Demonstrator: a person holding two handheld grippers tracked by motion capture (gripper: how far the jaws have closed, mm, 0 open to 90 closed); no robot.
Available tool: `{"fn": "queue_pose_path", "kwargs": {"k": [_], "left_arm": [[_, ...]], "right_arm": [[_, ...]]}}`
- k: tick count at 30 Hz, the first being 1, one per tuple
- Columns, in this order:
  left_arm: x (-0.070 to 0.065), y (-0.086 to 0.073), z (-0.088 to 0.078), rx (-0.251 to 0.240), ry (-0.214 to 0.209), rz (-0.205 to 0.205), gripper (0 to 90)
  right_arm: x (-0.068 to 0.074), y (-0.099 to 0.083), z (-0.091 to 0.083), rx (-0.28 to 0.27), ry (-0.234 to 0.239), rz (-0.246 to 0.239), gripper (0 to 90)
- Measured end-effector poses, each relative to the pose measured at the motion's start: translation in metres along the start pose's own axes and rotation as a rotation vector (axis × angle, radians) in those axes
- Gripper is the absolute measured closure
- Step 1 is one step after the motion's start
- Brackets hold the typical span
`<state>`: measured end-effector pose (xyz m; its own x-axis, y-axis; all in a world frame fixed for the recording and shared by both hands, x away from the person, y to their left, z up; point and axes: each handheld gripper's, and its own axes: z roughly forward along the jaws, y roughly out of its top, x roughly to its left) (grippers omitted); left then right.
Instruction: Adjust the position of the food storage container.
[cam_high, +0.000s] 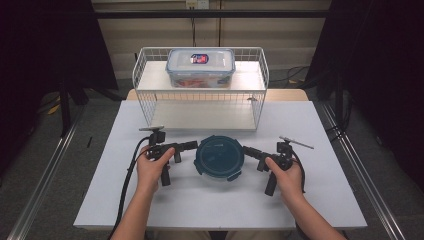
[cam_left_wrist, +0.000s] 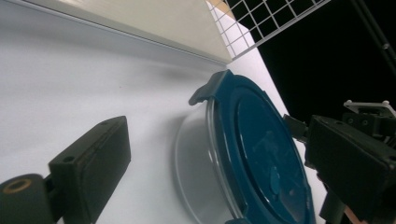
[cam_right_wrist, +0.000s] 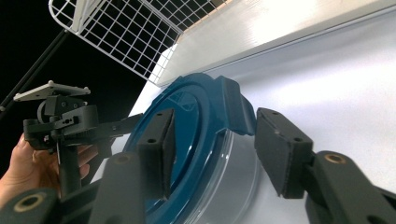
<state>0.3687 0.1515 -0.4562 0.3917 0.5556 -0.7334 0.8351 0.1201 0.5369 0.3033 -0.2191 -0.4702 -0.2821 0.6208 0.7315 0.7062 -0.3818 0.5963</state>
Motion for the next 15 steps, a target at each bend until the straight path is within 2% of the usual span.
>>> {"fn": "queue_pose_path", "kwargs": {"k": [8,10,15], "left_arm": [[-0.0011,-0.0016,0.0025,-0.007,0.018,-0.004,14.0],[-0.0013,-0.0018,0.0028,-0.002,0.018,-0.003,16.0],[-0.0016,-0.0027,0.0048,0.001,0.011,-0.006,20.1]], "right_arm": [[0.0033,-0.0023,0.0015,0.004,-0.003,0.0,53.1],[0.0031,-0.0033,0.0016,0.007,-0.002,0.016,54.0],[0.0032,-0.0035,0.0003,0.005,-0.003,0.018,55.7]]}}
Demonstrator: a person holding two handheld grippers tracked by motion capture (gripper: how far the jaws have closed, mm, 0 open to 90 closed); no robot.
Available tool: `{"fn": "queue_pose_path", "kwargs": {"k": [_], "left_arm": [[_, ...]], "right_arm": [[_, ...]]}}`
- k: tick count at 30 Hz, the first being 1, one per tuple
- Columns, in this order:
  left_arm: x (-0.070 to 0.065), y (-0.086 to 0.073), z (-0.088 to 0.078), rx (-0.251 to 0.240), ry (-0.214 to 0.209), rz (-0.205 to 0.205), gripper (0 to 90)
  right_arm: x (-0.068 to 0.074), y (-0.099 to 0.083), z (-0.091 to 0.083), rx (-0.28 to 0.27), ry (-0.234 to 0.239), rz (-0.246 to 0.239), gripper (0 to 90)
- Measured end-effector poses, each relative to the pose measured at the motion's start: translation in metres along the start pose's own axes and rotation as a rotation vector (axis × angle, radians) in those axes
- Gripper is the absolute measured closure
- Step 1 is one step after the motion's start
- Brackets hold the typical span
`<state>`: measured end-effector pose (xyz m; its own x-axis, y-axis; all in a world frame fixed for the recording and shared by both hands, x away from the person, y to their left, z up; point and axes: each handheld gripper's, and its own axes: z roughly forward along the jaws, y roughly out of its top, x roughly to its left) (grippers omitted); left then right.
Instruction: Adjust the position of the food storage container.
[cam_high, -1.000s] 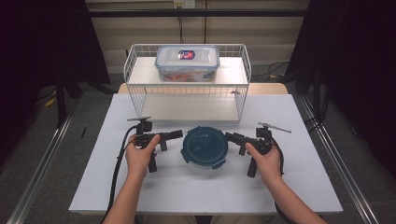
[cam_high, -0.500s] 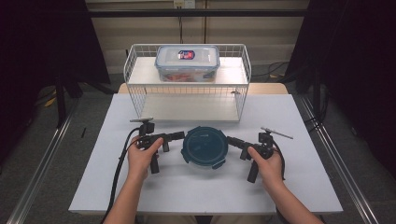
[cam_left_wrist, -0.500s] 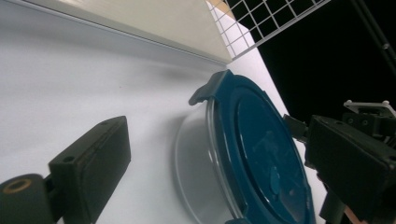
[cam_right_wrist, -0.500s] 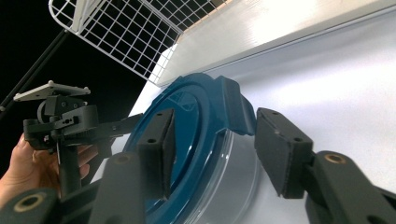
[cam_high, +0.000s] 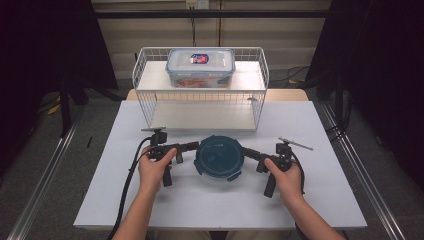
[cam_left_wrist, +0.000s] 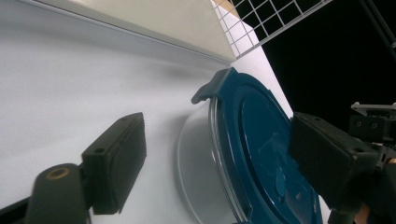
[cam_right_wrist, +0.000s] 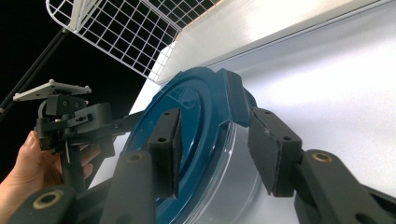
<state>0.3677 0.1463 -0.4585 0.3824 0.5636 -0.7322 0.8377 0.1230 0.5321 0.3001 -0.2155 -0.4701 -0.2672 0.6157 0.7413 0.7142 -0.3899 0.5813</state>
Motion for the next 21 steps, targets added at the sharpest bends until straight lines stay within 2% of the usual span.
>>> {"fn": "queue_pose_path", "kwargs": {"k": [4,14,21], "left_arm": [[0.0,-0.001,0.002,0.012,0.001,0.005,22.7],[0.001,-0.004,0.006,0.042,0.013,0.004,29.4],[0.002,-0.006,0.01,0.06,0.007,-0.015,35.8]], "right_arm": [[0.0,0.0,0.0,-0.002,-0.004,0.0,56.3],[0.0,-0.007,0.005,0.03,-0.001,0.02,58.2],[0.0,-0.011,0.006,0.034,-0.003,0.028,60.3]]}}
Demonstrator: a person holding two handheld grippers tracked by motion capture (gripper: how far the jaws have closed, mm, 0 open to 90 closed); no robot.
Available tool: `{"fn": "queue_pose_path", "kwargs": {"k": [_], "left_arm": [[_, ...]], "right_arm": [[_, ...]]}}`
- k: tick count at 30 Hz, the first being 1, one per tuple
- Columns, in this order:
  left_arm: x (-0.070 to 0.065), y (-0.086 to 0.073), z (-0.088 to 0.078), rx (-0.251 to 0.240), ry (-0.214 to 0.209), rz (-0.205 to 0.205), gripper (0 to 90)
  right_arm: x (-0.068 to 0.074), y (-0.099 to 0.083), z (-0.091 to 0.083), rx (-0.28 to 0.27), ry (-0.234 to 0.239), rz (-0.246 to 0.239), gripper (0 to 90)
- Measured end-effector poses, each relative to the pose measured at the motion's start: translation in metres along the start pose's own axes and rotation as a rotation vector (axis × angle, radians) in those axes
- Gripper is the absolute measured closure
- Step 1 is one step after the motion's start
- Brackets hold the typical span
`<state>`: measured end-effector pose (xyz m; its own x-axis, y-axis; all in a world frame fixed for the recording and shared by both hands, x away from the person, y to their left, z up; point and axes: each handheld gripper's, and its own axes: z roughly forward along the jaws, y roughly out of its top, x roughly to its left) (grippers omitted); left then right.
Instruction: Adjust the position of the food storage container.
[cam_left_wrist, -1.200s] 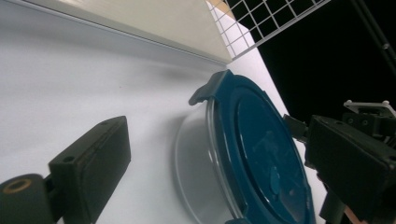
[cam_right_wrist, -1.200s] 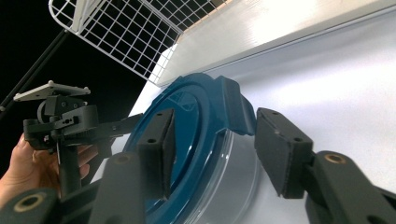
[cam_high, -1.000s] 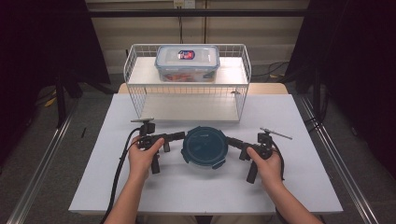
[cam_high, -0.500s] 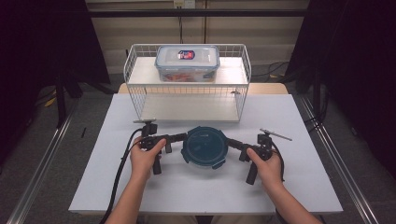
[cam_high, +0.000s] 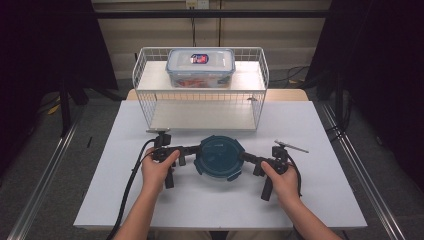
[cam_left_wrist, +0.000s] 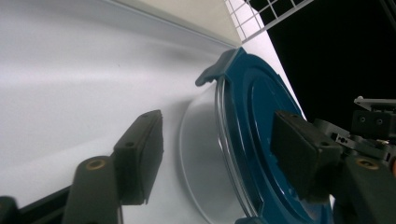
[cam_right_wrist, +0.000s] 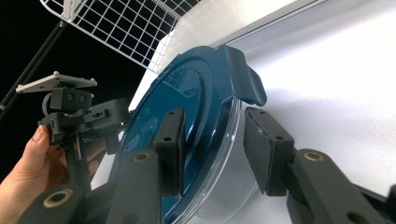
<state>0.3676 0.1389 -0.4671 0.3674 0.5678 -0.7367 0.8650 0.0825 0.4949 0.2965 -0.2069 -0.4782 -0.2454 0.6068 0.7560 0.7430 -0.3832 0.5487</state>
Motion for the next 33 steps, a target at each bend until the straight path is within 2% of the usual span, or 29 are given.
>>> {"fn": "queue_pose_path", "kwargs": {"k": [7,9,12,18,21,24,32,33], "left_arm": [[-0.0001,-0.0013,0.0003,0.013,-0.006,-0.025,44.4],[0.001,-0.0015,0.0003,0.02,-0.003,-0.02,47.2],[0.0013,-0.0023,0.0004,0.021,-0.024,-0.056,51.0],[0.0009,-0.0031,-0.0001,0.017,-0.057,-0.08,59.8],[0.0,-0.0039,-0.0005,0.014,-0.072,-0.09,66.8],[0.0001,-0.0041,-0.0009,0.013,-0.07,-0.087,68.7],[0.0001,-0.0068,-0.002,-0.004,-0.074,-0.14,71.0],[-0.0007,-0.0072,-0.0032,-0.02,-0.059,-0.152,73.4]], "right_arm": [[0.0002,-0.0021,-0.0003,0.005,-0.006,0.031,66.2],[-0.0003,-0.0026,-0.0002,0.001,-0.003,0.043,66.5],[-0.0002,-0.0028,-0.0004,0.001,-0.002,0.049,66.9],[-0.0006,-0.0034,-0.0005,-0.008,0.0,0.057,67.9],[0.0003,-0.0042,-0.0007,-0.019,-0.01,0.065,68.5],[0.0003,-0.0045,-0.0007,-0.022,-0.01,0.067,68.7],[0.0,-0.0066,-0.0012,-0.041,-0.01,0.109,69.9],[0.0004,-0.0076,-0.0015,-0.058,-0.015,0.122,71.2]]}}
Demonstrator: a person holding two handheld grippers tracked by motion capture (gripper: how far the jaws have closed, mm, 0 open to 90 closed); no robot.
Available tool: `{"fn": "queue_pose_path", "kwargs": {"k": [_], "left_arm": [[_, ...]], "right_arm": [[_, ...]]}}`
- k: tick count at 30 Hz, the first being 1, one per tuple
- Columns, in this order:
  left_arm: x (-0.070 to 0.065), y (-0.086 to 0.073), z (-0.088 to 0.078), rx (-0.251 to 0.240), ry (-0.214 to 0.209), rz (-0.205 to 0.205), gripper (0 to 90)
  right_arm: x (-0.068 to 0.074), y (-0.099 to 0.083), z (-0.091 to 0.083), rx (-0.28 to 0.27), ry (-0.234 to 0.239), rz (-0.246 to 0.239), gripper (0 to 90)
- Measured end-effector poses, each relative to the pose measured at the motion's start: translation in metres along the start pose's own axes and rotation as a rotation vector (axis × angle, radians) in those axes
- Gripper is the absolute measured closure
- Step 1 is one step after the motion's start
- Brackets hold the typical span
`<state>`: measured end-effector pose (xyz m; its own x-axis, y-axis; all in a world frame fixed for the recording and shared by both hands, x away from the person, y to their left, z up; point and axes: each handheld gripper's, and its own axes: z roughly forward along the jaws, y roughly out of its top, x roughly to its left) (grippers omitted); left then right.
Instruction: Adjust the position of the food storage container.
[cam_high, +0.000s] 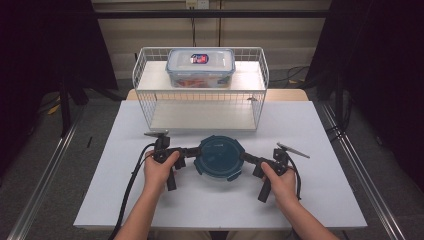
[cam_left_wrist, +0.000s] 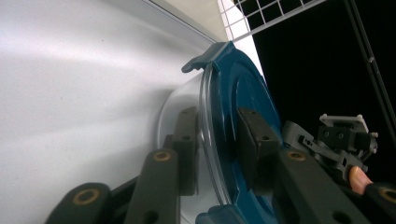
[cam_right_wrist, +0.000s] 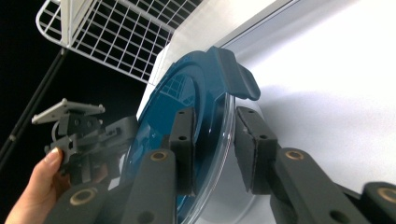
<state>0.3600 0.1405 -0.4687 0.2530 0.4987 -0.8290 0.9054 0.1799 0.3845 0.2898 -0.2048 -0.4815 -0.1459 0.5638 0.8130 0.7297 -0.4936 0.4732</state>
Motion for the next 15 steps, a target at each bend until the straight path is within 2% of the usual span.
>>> {"fn": "queue_pose_path", "kwargs": {"k": [1,3,4,6,10,15], "left_arm": [[0.0,0.0,0.0,0.0,0.0,0.0,73.5],[-0.0005,-0.0006,-0.0009,0.005,-0.006,-0.007,73.7],[-0.0017,-0.0017,0.0,-0.014,0.006,-0.017,73.8],[-0.0021,-0.0024,-0.0008,-0.015,0.014,-0.021,74.2],[-0.0042,-0.0046,-0.0007,-0.04,0.025,-0.036,74.4],[-0.0072,-0.0044,-0.002,-0.046,0.036,-0.028,74.7]], "right_arm": [[0.0,0.0,0.0,0.0,0.0,0.0,71.2],[-0.0001,-0.001,-0.0005,-0.011,-0.002,0.046,72.3],[0.0,-0.0016,-0.0005,-0.015,-0.001,0.053,72.5],[-0.0015,-0.0027,-0.0003,-0.034,0.008,0.084,73.5],[-0.0027,-0.0035,0.0002,-0.045,0.014,0.11,74.1],[-0.0028,-0.0039,0.0012,-0.057,0.019,0.131,74.6]]}}
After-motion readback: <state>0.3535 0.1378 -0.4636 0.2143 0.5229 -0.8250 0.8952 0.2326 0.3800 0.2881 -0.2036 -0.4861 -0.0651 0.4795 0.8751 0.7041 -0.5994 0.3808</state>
